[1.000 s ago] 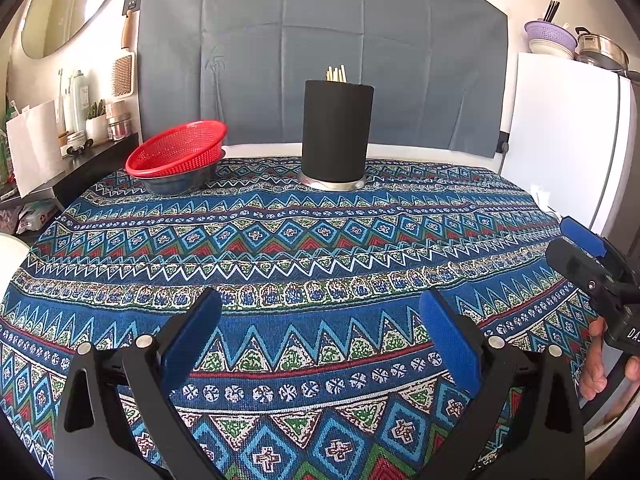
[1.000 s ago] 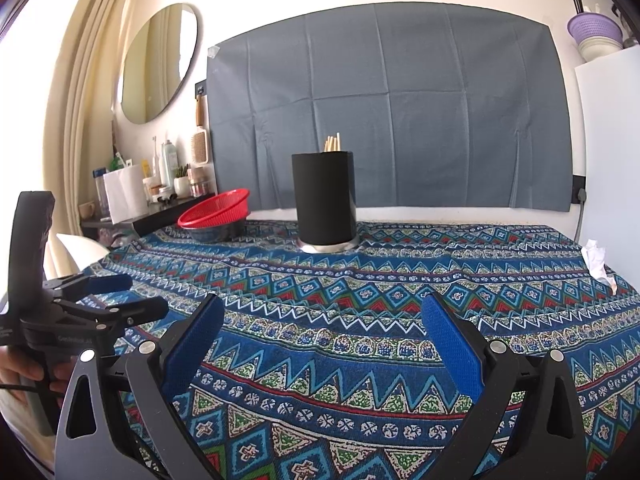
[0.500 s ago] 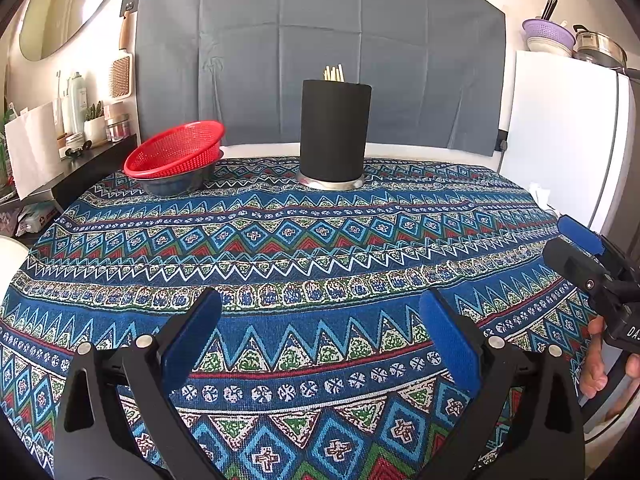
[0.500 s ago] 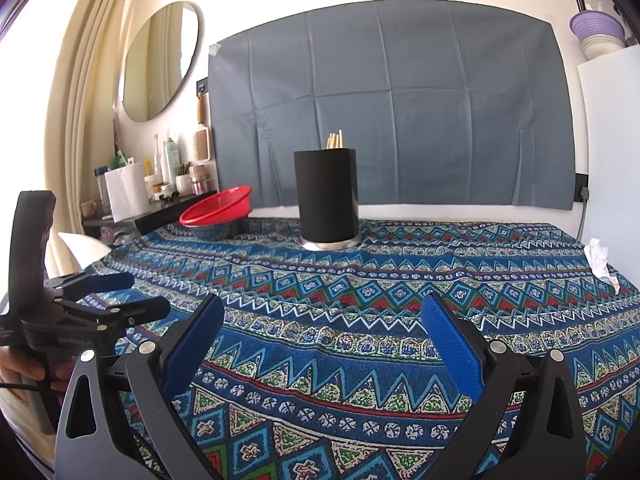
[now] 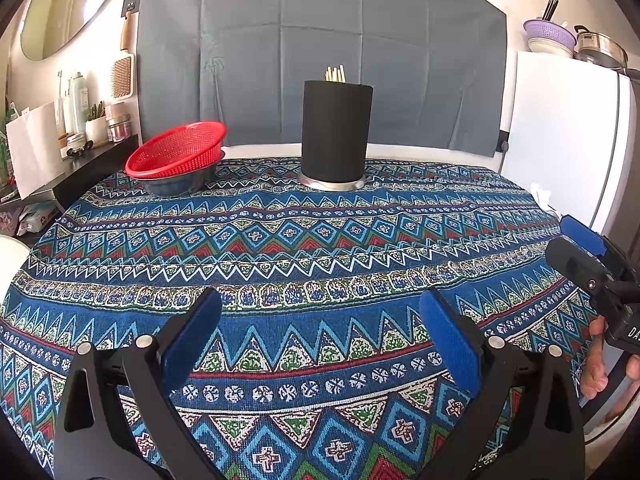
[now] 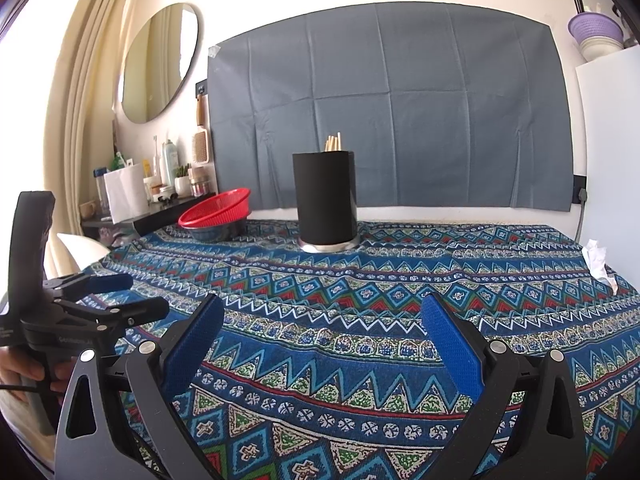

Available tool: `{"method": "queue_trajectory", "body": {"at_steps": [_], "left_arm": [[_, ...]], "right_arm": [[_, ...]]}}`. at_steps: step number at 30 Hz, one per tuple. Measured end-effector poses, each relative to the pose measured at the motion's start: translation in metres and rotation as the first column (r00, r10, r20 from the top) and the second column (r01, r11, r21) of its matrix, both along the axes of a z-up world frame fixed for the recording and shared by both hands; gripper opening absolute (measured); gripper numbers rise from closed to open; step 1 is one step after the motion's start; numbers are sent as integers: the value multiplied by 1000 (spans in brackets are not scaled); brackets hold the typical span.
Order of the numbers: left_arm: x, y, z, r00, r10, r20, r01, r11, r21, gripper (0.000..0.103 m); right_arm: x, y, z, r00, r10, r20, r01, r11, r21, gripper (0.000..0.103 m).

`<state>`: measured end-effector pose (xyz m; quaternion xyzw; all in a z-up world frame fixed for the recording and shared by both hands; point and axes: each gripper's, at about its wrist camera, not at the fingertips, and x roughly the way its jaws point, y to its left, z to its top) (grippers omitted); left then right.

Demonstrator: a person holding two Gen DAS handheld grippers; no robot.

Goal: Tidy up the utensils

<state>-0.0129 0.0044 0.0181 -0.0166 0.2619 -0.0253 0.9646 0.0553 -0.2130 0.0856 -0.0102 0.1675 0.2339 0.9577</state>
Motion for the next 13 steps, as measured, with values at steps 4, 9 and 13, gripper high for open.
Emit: {"method": "queue_trajectory", "body": {"at_steps": [4,9,13], "left_arm": [[0,1,0,1000,0,0,0,1000,-4,97],[1,2,0,1000,-5,-4,5,1000,-7,97],[1,1,0,1000,0,0,0,1000,2,97]], "right_arm": [[0,0,0,1000,-1,0,1,1000,0,95],[-1,-1,0,1000,-5,4,5,1000,0,95],[-1,-1,0,1000,-6,4,6,1000,1,95]]}}
